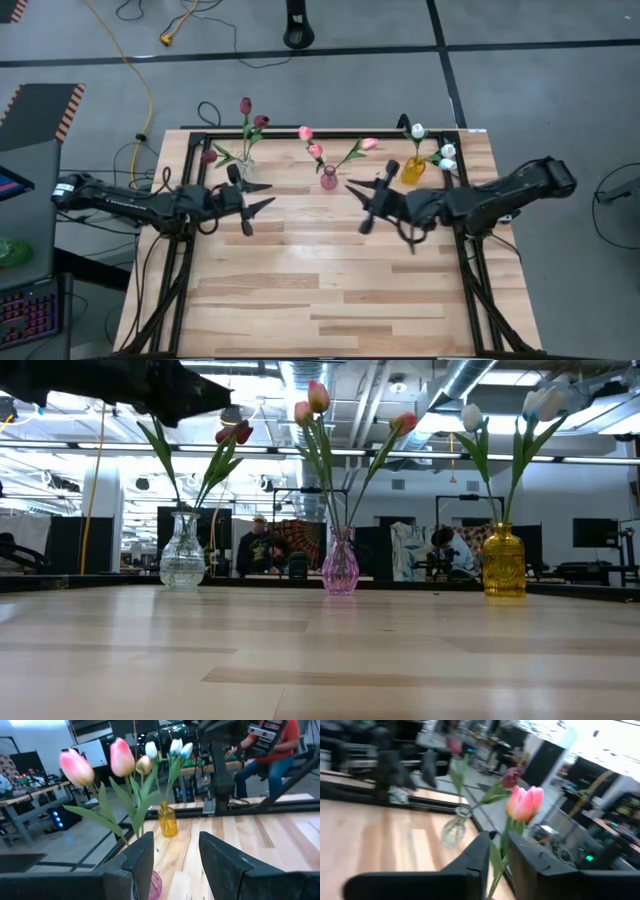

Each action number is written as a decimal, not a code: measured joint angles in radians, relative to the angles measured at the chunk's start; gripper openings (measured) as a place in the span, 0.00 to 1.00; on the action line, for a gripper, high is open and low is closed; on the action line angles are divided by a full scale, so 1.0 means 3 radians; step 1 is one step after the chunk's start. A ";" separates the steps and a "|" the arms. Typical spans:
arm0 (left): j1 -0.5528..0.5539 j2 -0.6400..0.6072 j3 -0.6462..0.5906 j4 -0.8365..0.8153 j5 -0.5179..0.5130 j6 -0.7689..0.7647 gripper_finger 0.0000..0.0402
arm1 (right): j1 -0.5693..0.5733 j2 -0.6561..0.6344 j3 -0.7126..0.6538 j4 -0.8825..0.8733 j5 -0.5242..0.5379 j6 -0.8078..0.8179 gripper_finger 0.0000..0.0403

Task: Sort flowers into vase by color
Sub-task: Return to Home Position

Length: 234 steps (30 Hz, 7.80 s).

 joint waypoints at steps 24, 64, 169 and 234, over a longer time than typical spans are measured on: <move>0.0000 -0.1427 0.0003 -0.1651 -0.0213 -0.0224 0.00 | -0.0602 -0.1369 -0.1370 -0.0585 -0.2156 0.0898 0.04; 0.0243 -0.2549 -0.1188 -0.1135 -0.0203 0.0100 0.00 | -0.2472 -0.2703 -0.2904 0.0254 -0.4059 0.1132 0.05; 0.0240 -0.2549 -0.1185 -0.1147 0.0107 0.0167 0.00 | -0.1705 -0.4064 -0.3160 -0.0439 -0.2515 0.1044 0.08; 0.0736 -0.2548 -0.1205 -0.1271 0.1255 0.0422 0.00 | -0.1704 -0.4064 -0.3165 -0.0463 -0.2530 0.1038 0.08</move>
